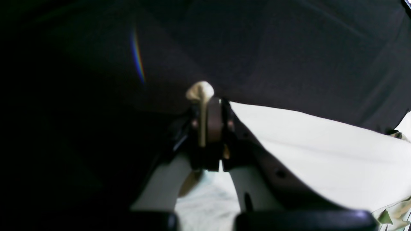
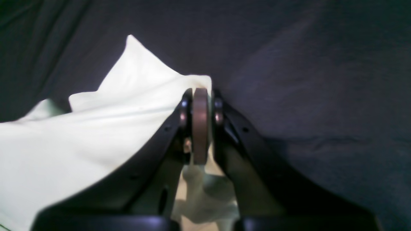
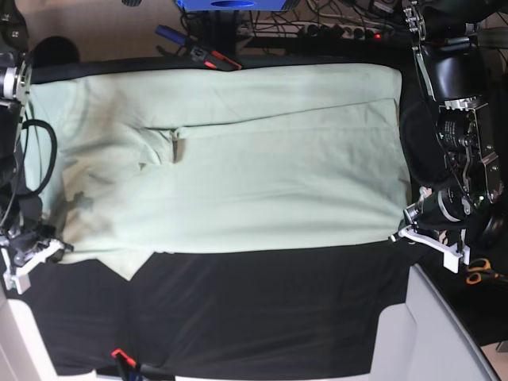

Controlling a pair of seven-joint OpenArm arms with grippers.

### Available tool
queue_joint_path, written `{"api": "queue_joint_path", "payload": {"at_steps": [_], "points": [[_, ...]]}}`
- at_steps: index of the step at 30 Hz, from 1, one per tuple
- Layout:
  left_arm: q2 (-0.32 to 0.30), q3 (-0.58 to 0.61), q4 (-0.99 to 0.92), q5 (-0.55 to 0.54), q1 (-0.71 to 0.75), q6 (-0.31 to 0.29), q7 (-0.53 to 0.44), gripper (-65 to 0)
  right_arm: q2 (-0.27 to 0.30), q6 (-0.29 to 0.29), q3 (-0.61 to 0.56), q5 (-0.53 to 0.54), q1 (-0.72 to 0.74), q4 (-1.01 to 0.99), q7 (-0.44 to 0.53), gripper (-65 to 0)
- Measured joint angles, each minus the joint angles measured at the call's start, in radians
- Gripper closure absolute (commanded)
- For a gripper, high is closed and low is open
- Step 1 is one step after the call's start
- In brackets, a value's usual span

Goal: Fold the T-shirt properly
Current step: 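Lift the edge with both grippers and fold it further over the shirt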

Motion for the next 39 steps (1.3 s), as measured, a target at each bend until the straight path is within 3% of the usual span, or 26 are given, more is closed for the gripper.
{"api": "queue_joint_path", "payload": {"at_steps": [10, 16, 24, 34, 39], "points": [[-0.012, 0.000, -0.002, -0.005, 0.011, 0.000, 0.000, 0.0, 0.014, 0.003, 0.000, 0.007, 0.011, 0.000, 0.000, 0.0], [-0.014, 0.000, 0.021, -0.003, 0.052, -0.003, -0.002, 0.0, 0.014, 0.091, 0.000, 0.003, -0.006, 0.001, 0.003, 0.0], [-0.004, -0.096, 0.112, -0.006, 0.110, -0.007, 0.005, 0.0, 0.016, 0.109, 0.002, 0.001, -0.025, 0.001, 0.003, 0.0], [0.002, -0.094, 0.124, -0.005, 0.174, -0.006, -0.003, 0.0, 0.016, 0.124, 0.002, -0.001, -0.093, 0.052, 0.001, 0.0], [0.010, -0.091, 0.123, -0.007, 0.166, -0.007, -0.004, 0.0, 0.008, 0.128, 0.101, 0.003, -0.133, 0.158, -0.005, 0.0]]}}
